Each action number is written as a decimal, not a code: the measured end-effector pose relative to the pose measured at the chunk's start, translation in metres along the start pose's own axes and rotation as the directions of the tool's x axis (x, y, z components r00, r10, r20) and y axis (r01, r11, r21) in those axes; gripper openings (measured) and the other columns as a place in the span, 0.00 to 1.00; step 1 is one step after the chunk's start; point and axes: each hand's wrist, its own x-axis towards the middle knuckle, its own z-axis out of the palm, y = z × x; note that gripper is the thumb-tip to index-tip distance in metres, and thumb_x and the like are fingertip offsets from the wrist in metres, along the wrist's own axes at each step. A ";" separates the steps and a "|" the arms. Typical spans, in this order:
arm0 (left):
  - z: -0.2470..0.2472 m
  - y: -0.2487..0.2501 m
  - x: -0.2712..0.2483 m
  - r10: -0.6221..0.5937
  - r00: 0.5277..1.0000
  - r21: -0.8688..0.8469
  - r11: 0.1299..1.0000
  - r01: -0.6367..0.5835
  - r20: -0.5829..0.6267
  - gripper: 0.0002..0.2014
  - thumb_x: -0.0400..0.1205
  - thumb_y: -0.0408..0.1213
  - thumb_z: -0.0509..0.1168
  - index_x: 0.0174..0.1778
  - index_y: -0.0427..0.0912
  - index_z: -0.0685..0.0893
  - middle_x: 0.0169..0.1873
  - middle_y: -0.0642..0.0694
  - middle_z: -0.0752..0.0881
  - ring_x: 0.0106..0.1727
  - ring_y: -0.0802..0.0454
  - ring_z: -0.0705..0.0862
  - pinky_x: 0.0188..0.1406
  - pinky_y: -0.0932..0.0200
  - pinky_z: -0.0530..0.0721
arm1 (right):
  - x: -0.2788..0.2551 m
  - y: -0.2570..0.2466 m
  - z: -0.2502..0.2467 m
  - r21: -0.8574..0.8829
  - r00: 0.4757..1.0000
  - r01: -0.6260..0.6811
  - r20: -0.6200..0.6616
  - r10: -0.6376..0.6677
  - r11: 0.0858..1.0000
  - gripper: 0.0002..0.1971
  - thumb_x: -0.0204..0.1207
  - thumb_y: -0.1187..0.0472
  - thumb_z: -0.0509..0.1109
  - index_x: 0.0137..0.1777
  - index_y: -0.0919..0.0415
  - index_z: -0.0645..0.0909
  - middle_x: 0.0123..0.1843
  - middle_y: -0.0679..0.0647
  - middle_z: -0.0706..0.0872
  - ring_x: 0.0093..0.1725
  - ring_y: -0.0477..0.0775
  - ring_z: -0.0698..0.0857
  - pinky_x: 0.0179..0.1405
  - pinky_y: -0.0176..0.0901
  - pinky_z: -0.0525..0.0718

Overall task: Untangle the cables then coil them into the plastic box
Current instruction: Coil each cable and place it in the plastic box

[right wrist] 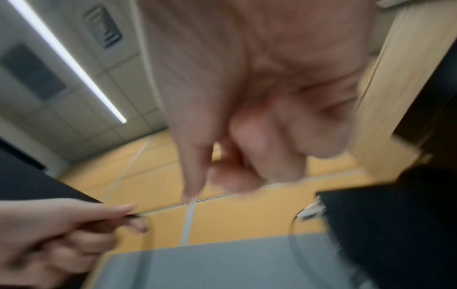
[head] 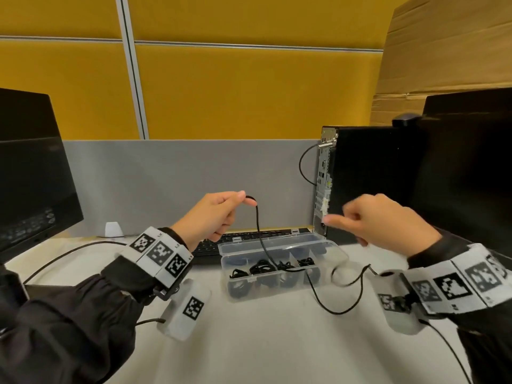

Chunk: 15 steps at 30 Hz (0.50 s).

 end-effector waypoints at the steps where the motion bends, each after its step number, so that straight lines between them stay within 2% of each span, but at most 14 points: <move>1: 0.002 0.004 0.000 0.018 1.000 0.007 1.000 -0.019 0.021 0.17 0.85 0.51 0.53 0.58 0.52 0.85 0.23 0.51 0.62 0.23 0.56 0.58 0.17 0.66 0.57 | 0.001 -0.012 0.002 0.131 0.993 0.081 -0.095 -0.068 0.988 0.28 0.66 0.29 0.54 0.36 0.55 0.77 0.32 0.52 0.85 0.32 0.46 0.81 0.42 0.45 0.86; 3: 0.009 0.012 -0.001 0.055 0.995 0.001 0.998 -0.055 0.082 0.17 0.86 0.50 0.51 0.61 0.54 0.83 0.24 0.51 0.63 0.23 0.56 0.58 0.18 0.65 0.56 | 0.009 -0.036 0.015 0.294 0.968 0.230 -0.166 -0.188 0.928 0.23 0.70 0.33 0.60 0.55 0.50 0.75 0.52 0.47 0.83 0.50 0.44 0.81 0.53 0.44 0.81; 4: 0.014 0.016 -0.002 0.068 0.991 -0.024 0.998 -0.066 0.115 0.17 0.87 0.49 0.51 0.62 0.53 0.82 0.23 0.52 0.63 0.23 0.56 0.58 0.18 0.65 0.56 | 0.014 -0.048 0.025 0.320 0.958 0.285 -0.137 -0.254 0.903 0.25 0.73 0.36 0.63 0.66 0.48 0.71 0.61 0.46 0.80 0.60 0.45 0.77 0.60 0.45 0.78; 5: 0.019 0.019 -0.003 0.075 0.987 -0.067 0.996 -0.066 0.144 0.17 0.87 0.48 0.50 0.61 0.51 0.82 0.23 0.52 0.63 0.22 0.56 0.57 0.18 0.65 0.55 | 0.021 -0.057 0.036 0.348 0.943 0.331 -0.105 -0.314 0.877 0.25 0.76 0.40 0.63 0.70 0.48 0.68 0.65 0.45 0.77 0.66 0.47 0.75 0.65 0.47 0.75; 6: 0.021 0.021 -0.004 0.078 0.983 -0.116 0.992 -0.060 0.166 0.17 0.87 0.47 0.50 0.58 0.47 0.82 0.23 0.52 0.64 0.22 0.57 0.56 0.18 0.64 0.54 | 0.025 -0.065 0.044 0.407 0.935 0.350 -0.098 -0.340 0.844 0.19 0.79 0.44 0.62 0.68 0.49 0.70 0.63 0.46 0.79 0.65 0.49 0.77 0.65 0.49 0.75; 7: 0.023 0.021 -0.006 0.081 0.979 -0.157 0.986 -0.052 0.185 0.16 0.87 0.46 0.50 0.52 0.44 0.81 0.23 0.52 0.64 0.22 0.57 0.56 0.18 0.64 0.53 | 0.029 -0.070 0.049 0.497 0.932 0.352 -0.106 -0.347 0.793 0.12 0.83 0.49 0.59 0.60 0.53 0.74 0.54 0.48 0.83 0.58 0.52 0.82 0.62 0.51 0.78; 8: 0.022 0.021 -0.009 0.084 0.976 -0.189 0.981 -0.046 0.200 0.15 0.87 0.44 0.50 0.46 0.42 0.79 0.22 0.52 0.64 0.21 0.57 0.55 0.19 0.64 0.51 | 0.031 -0.072 0.051 0.615 0.938 0.322 -0.104 -0.331 0.720 0.11 0.85 0.52 0.56 0.50 0.57 0.76 0.42 0.50 0.85 0.45 0.53 0.86 0.56 0.55 0.81; 9: 0.019 0.020 -0.012 0.083 0.975 -0.218 0.975 -0.037 0.206 0.15 0.87 0.44 0.50 0.41 0.42 0.76 0.22 0.52 0.62 0.21 0.58 0.55 0.19 0.64 0.50 | 0.034 -0.071 0.054 0.721 0.947 0.273 -0.086 -0.308 0.637 0.14 0.86 0.54 0.54 0.42 0.59 0.74 0.31 0.51 0.81 0.32 0.52 0.84 0.47 0.56 0.83; 10: 0.014 0.019 -0.014 0.076 0.976 -0.253 0.967 -0.023 0.203 0.14 0.87 0.44 0.51 0.38 0.42 0.73 0.22 0.53 0.61 0.20 0.58 0.55 0.19 0.64 0.49 | 0.034 -0.069 0.056 0.778 0.957 0.230 -0.072 -0.280 0.585 0.16 0.86 0.54 0.53 0.38 0.59 0.71 0.25 0.50 0.75 0.23 0.48 0.79 0.38 0.54 0.82; 11: 0.008 0.018 -0.017 0.064 0.980 -0.304 0.953 -0.004 0.188 0.14 0.86 0.45 0.52 0.35 0.43 0.70 0.21 0.53 0.59 0.20 0.59 0.54 0.18 0.64 0.49 | 0.035 -0.065 0.060 0.797 0.965 0.217 -0.088 -0.248 0.564 0.17 0.86 0.54 0.53 0.36 0.58 0.68 0.23 0.48 0.70 0.19 0.43 0.74 0.31 0.50 0.79; 13: -0.005 0.018 -0.018 0.053 0.992 -0.478 0.878 0.006 0.110 0.15 0.83 0.46 0.54 0.33 0.44 0.69 0.20 0.53 0.60 0.18 0.60 0.57 0.15 0.67 0.51 | 0.035 -0.057 0.072 0.730 0.969 0.246 -0.159 -0.191 0.638 0.17 0.86 0.54 0.52 0.34 0.55 0.67 0.25 0.46 0.67 0.20 0.39 0.69 0.28 0.38 0.70; 15: -0.014 0.023 -0.014 0.059 0.998 -0.656 0.752 -0.059 -0.022 0.15 0.85 0.44 0.53 0.35 0.43 0.73 0.20 0.53 0.70 0.17 0.60 0.66 0.12 0.69 0.63 | 0.031 -0.055 0.084 0.631 0.967 0.253 -0.146 -0.208 0.734 0.16 0.86 0.53 0.51 0.36 0.53 0.69 0.30 0.45 0.71 0.27 0.37 0.71 0.33 0.36 0.70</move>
